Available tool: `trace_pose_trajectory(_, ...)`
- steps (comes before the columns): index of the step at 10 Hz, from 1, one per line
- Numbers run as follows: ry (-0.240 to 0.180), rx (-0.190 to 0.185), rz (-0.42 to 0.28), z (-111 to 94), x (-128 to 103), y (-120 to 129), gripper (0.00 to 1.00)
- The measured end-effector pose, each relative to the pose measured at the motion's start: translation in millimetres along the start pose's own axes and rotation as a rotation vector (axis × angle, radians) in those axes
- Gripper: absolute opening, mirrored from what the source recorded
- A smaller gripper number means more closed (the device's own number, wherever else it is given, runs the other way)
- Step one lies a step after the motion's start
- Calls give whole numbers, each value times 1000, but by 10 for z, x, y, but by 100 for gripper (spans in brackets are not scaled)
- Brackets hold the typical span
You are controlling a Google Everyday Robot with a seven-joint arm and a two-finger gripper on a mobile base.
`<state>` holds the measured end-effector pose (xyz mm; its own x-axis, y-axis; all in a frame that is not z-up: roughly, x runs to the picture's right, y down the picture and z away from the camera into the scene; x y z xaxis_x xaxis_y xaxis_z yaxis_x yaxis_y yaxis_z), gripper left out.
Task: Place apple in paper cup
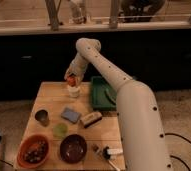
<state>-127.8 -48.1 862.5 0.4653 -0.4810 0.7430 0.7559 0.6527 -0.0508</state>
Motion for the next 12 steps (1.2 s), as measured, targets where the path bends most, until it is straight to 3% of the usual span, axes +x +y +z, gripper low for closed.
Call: trace_pose_trajectory(12, 6, -1, -10, -102, 101, 42, 80)
